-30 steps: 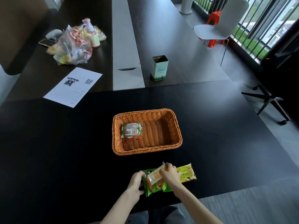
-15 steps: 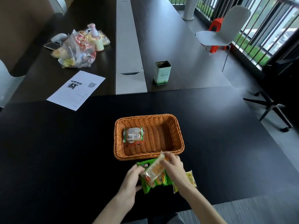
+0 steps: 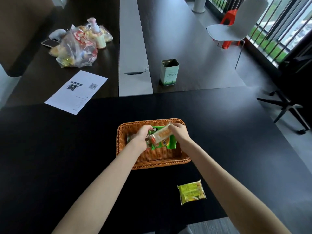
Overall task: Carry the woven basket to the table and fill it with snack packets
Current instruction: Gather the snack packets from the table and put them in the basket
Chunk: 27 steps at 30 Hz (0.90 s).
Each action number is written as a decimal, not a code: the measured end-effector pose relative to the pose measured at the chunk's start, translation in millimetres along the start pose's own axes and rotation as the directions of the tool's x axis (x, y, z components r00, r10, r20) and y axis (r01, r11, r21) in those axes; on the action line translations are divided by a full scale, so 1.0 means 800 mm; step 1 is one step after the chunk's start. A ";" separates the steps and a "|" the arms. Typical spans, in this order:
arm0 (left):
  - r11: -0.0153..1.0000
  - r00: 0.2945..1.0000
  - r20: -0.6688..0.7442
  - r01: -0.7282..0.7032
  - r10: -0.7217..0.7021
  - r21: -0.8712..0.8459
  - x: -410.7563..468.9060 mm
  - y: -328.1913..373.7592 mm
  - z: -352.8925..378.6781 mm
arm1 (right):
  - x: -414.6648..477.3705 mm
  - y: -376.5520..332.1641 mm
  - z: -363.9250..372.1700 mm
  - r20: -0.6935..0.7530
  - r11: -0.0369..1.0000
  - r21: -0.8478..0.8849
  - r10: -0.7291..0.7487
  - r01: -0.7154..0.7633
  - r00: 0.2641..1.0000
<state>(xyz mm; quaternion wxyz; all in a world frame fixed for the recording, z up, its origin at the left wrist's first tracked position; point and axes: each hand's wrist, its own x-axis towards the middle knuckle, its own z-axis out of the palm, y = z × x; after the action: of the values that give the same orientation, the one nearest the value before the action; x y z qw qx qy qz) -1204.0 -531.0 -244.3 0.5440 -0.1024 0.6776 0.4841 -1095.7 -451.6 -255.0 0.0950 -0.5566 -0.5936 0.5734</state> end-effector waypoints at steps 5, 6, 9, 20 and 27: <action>0.997 0.998 -0.023 0.059 -0.060 -0.039 0.023 -0.013 0.010 | 0.024 0.023 0.012 0.055 0.987 0.064 0.143 -0.147 0.988; 0.997 0.997 -0.039 0.059 -0.060 -0.042 0.023 -0.014 0.011 | 0.027 0.027 0.014 0.058 0.985 0.073 0.155 -0.159 0.986; 0.998 0.997 -0.047 0.053 -0.055 -0.041 0.026 -0.020 0.013 | 0.036 0.036 0.018 0.053 0.981 0.073 0.178 -0.181 0.983; 0.999 0.998 -0.052 0.030 -0.030 -0.019 0.023 -0.019 0.020 | 0.038 0.042 0.000 0.107 0.985 -0.012 0.170 -0.170 0.980; 0.984 0.989 0.052 -0.144 0.140 0.101 -0.015 -0.030 -0.005 | -0.026 0.025 -0.049 0.092 0.999 0.041 -0.027 0.023 0.995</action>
<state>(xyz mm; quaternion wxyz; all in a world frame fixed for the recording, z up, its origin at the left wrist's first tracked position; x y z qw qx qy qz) -1185.8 -550.5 -247.6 0.5276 -0.0145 0.6953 0.4878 -1047.6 -450.3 -246.9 0.0856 -0.5201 -0.5929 0.6088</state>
